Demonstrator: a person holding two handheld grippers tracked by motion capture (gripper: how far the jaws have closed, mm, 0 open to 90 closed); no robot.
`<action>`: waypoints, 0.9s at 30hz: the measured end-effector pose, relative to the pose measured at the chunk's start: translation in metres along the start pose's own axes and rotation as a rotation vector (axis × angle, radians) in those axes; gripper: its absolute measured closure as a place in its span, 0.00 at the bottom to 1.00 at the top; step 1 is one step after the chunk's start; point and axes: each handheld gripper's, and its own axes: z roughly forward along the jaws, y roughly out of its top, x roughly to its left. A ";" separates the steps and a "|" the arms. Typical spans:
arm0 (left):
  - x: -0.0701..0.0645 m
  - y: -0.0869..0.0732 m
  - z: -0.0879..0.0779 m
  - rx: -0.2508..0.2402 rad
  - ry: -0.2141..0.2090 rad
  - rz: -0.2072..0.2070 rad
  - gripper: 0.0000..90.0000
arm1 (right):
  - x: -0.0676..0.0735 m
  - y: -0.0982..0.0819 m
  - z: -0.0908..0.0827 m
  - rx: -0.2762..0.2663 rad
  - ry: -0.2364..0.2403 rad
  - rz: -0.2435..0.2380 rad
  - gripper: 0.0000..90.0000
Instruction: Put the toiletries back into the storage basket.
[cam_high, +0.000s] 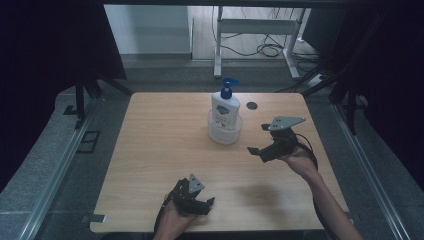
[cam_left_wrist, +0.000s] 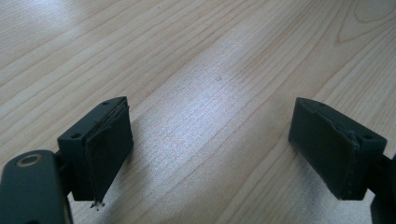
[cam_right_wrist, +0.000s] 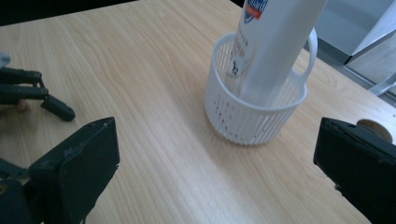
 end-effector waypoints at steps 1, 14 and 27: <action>0.000 0.000 0.000 0.000 0.000 0.001 0.15 | 0.001 -0.002 -0.001 0.002 -0.003 -0.001 0.00; 0.000 0.000 0.000 -0.001 0.001 -0.003 0.15 | 0.017 -0.031 -0.012 0.026 -0.020 -0.014 0.00; 0.000 0.000 0.000 -0.002 0.001 -0.004 0.15 | 0.035 -0.069 -0.005 0.090 -0.042 -0.035 0.00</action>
